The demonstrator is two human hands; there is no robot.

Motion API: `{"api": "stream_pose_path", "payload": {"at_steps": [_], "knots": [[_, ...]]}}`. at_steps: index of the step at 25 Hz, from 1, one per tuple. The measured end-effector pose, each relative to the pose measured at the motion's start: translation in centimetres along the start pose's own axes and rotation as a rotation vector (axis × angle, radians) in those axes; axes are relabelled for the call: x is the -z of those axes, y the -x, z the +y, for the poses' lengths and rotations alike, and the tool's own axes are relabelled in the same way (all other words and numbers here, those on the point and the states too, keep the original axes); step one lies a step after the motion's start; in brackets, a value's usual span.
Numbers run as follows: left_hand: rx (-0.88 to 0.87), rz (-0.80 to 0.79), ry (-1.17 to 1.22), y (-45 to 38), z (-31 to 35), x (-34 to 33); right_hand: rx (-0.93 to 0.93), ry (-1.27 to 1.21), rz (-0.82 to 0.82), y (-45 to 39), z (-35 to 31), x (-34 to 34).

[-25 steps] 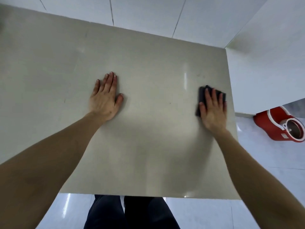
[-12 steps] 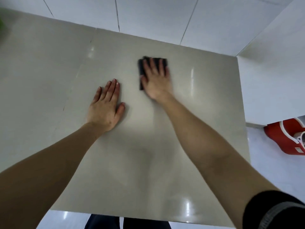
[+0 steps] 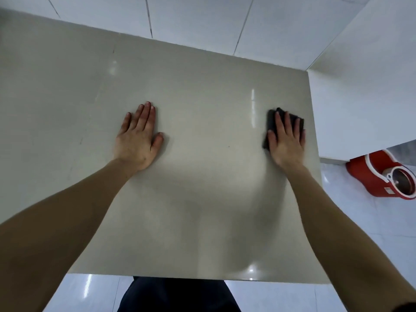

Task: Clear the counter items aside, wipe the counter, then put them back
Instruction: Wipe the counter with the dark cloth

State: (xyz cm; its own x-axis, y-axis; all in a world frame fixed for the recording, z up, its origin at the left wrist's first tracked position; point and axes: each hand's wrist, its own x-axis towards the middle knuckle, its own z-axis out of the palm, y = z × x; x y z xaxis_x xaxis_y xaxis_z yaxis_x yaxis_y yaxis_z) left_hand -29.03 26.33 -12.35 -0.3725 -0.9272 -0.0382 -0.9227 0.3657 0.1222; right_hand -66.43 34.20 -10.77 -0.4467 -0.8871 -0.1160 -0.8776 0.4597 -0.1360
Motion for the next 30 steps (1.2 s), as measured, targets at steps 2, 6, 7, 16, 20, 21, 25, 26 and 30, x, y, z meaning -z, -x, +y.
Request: {"api": "stream_pose_path", "payload": {"at_steps": [2, 6, 7, 16, 20, 21, 25, 26, 30], "knots": [[0.001, -0.005, 0.003, -0.1, -0.2, 0.0, -0.108, -0.024, 0.011, -1.5, -3.0, -0.1], [-0.012, -0.008, 0.002, -0.1, -0.3, -0.2, 0.147, 0.002, 0.010, 3.6, -12.0, -2.5], [-0.015, -0.025, 0.011, -0.2, -0.3, 0.0, 0.219, -0.006, 0.010, 6.7, -13.3, -3.0], [-0.242, -0.140, 0.105, 12.7, 5.6, 0.9, -0.014, 0.022, 0.010, 26.5, 2.4, -1.9], [-0.206, -0.095, 0.039, 17.0, 8.1, -0.4, -0.226, -0.036, -0.006, 21.7, 6.2, -0.4], [-0.191, -0.081, 0.027, 17.1, 8.1, -0.4, -0.267, -0.067, -0.004, 19.7, 5.5, -0.3], [-0.197, -0.058, -0.020, 17.1, 7.9, -1.0, -0.162, -0.064, -0.044, 16.0, -0.1, -0.9], [-0.199, -0.057, -0.024, 17.1, 7.9, -1.1, -0.072, -0.047, -0.045, 16.8, -1.5, -1.4], [-0.188, -0.064, -0.028, 17.0, 8.1, -1.0, 0.202, -0.020, -0.042, 24.9, -1.0, -2.7]]}}
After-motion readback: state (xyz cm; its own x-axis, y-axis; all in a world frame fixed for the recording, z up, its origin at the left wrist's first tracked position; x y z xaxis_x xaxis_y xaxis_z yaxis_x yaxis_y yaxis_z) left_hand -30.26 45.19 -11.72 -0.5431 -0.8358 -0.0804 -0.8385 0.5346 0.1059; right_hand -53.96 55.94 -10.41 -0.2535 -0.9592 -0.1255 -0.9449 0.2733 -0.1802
